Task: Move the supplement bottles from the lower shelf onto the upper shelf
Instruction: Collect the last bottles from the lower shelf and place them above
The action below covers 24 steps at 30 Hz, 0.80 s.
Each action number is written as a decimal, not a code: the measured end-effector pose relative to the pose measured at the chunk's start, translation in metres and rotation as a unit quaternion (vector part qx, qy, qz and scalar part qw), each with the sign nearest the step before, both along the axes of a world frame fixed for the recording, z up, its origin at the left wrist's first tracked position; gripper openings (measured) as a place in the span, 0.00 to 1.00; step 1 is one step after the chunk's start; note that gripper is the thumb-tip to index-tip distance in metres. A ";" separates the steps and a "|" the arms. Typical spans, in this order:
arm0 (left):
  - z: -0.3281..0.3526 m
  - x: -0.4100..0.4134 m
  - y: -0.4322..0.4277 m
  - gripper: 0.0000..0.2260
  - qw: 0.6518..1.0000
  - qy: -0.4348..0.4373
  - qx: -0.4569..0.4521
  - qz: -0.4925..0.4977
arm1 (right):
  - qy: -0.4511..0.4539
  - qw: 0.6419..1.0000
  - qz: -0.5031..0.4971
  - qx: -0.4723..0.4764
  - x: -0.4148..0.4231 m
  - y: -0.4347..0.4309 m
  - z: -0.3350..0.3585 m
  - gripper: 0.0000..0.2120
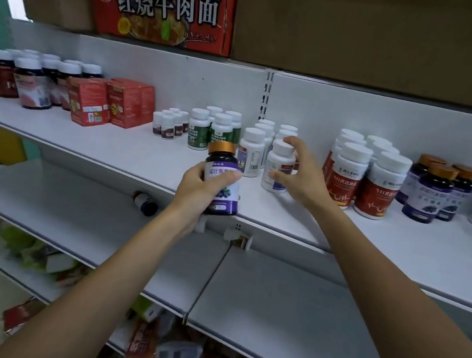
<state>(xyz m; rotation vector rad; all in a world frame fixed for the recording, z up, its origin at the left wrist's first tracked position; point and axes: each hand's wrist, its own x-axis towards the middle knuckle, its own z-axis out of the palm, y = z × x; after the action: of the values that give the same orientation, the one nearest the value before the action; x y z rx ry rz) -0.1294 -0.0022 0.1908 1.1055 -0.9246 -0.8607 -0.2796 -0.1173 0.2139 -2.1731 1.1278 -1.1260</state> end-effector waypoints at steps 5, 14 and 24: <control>0.000 0.001 0.003 0.09 0.998 -0.053 -0.013 -0.008 | 0.044 0.998 -0.037 -0.016 0.015 -0.012 -0.004 0.34; 0.020 -0.004 0.020 0.10 0.998 -0.041 -0.019 -0.048 | 0.091 0.991 -0.086 -0.057 0.007 0.016 0.027 0.27; 0.028 -0.057 0.020 0.13 0.981 -0.109 0.011 -0.162 | -0.092 0.972 0.206 0.061 -0.047 0.086 0.031 0.21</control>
<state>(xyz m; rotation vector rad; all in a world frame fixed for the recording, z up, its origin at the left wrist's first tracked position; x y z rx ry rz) -0.1867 0.0176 0.2190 1.0991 -1.3050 -1.0294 -0.3265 -0.0309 0.2444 -2.0321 0.6080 -1.0148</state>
